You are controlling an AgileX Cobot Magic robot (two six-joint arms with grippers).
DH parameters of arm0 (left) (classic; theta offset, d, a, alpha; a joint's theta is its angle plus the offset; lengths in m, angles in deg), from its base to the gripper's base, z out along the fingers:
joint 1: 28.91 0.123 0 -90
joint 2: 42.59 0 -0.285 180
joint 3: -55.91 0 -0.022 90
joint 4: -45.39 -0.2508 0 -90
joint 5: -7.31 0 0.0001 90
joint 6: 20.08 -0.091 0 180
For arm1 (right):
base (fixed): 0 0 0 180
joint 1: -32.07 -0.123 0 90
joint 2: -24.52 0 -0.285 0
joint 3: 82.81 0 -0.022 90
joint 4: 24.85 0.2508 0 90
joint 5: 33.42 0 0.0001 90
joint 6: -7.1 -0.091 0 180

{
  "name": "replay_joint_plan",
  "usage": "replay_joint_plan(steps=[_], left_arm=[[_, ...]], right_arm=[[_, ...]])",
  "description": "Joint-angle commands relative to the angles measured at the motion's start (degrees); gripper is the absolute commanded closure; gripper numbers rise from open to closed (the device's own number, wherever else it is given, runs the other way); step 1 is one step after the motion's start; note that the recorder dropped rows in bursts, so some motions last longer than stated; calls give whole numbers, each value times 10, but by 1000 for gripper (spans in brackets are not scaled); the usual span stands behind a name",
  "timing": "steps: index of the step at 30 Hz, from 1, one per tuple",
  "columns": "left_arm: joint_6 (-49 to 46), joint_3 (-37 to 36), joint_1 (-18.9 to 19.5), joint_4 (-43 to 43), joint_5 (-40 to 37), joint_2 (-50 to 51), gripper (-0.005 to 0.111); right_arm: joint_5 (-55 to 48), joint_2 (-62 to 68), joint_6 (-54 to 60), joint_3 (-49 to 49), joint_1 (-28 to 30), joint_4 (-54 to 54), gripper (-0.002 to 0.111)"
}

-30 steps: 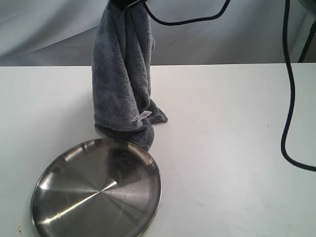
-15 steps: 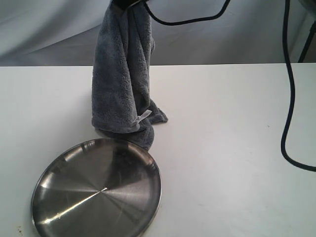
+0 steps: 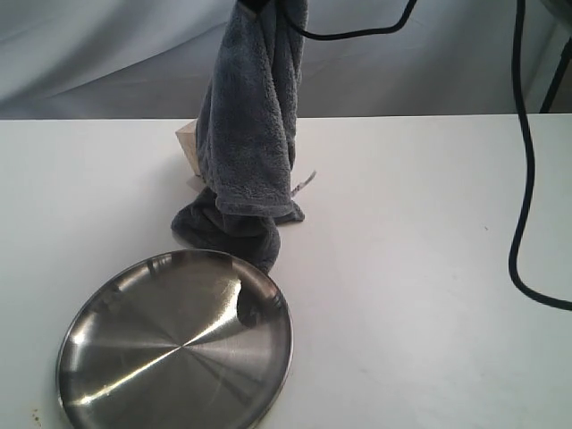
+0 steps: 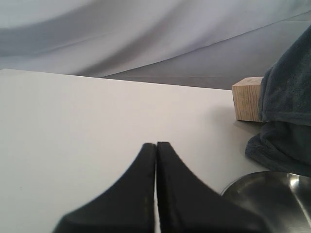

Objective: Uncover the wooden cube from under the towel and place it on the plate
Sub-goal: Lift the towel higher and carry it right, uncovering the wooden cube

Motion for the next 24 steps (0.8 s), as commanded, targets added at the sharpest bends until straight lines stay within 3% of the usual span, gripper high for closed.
replay_joint_plan(steps=[1,13,24], left_arm=[[3,-3,1,5,4,-3,105],[3,-3,1,5,4,-3,105],[3,-3,1,5,4,-3,105]], right_arm=[[10,-9,-5,-4,2,-15,108],[10,-29,-14,11,3,-38,108],[10,-54,-36,100,4,-56,108]])
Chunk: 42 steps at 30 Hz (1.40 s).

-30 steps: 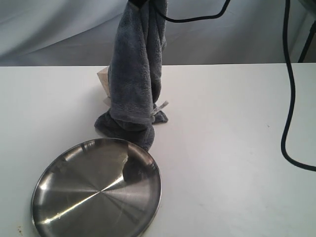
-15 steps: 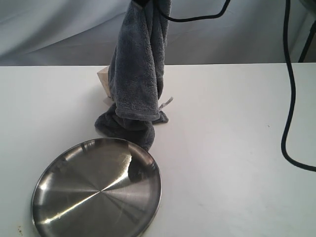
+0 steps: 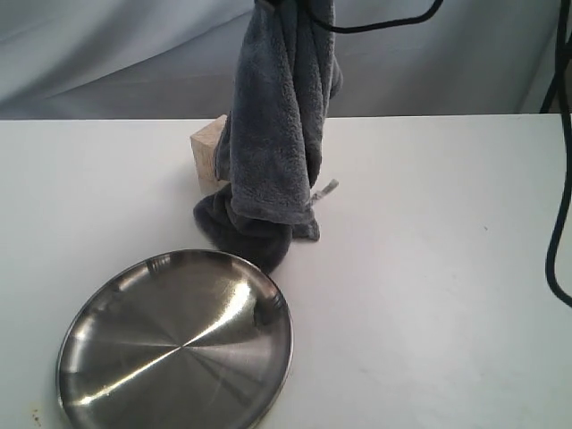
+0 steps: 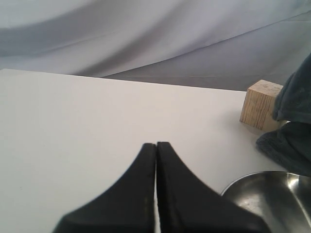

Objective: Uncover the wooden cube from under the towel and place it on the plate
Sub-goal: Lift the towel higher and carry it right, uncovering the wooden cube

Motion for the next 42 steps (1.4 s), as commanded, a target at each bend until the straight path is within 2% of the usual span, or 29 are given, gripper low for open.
replay_joint_plan(steps=[1,8,13,16,23,27,36,42], left_arm=[[3,-3,1,5,4,-3,105],[3,-3,1,5,4,-3,105],[3,-3,1,5,4,-3,105],[3,-3,1,5,4,-3,105],[3,-3,1,5,4,-3,105],[3,-3,1,5,4,-3,105],[3,-3,1,5,4,-3,105],[3,-3,1,5,4,-3,105]], right_arm=[[9,-5,-11,29,4,-38,108],[9,-11,-59,31,6,-204,108],[9,-37,-62,31,26,-186,108],[9,-54,-68,31,49,-150,108],[9,-69,-34,31,106,89,108],[9,-69,-19,31,117,171,108],[9,-65,-13,38,117,177,108],[9,-65,1,115,117,162,108]])
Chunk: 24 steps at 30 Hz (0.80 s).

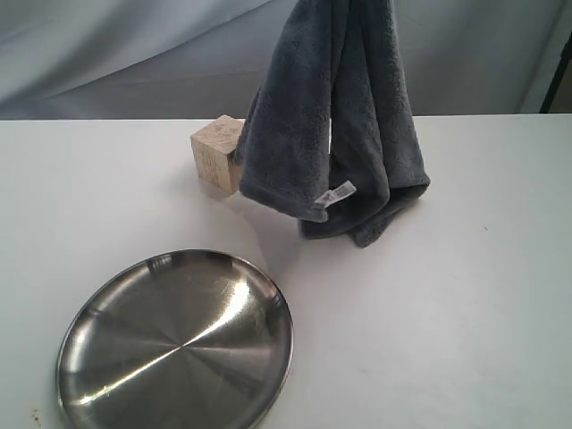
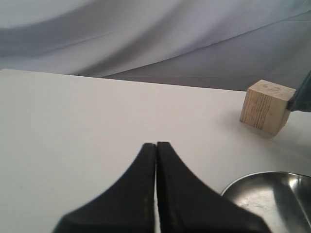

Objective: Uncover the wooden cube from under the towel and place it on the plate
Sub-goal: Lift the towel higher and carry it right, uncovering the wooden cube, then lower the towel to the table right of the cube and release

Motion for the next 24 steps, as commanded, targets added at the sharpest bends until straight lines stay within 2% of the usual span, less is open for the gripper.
replay_joint_plan(steps=[1,8,14,17,24], left_arm=[[3,-3,1,5,4,-3,105],[3,-3,1,5,4,-3,105],[3,-3,1,5,4,-3,105],[3,-3,1,5,4,-3,105],[3,-3,1,5,4,-3,105]], right_arm=[[8,-2,20,63,5,-20,108],[8,-2,22,146,5,-95,108],[8,-2,22,228,17,-47,108],[58,-2,20,286,17,-51,108],[244,-2,19,421,17,-50,108]])
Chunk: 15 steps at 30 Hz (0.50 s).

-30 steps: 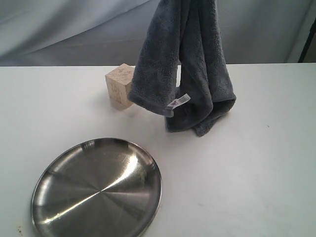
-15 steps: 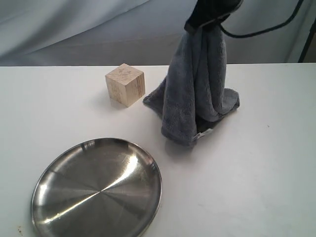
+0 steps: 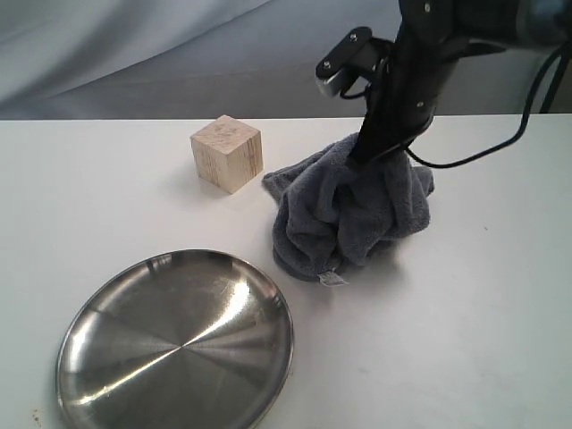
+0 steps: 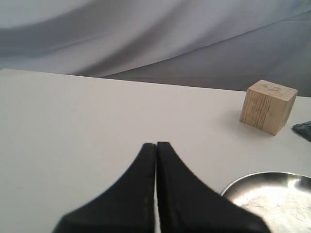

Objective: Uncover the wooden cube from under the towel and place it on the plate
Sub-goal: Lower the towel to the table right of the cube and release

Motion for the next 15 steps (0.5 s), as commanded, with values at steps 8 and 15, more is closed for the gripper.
replay_joint_plan(steps=[8,15], left_arm=[[3,-3,1,5,4,-3,105],[3,-3,1,5,4,-3,105]], right_arm=[[208,-4,-38,128,11,8,108],[259,1,-92,172,33,8,108]])
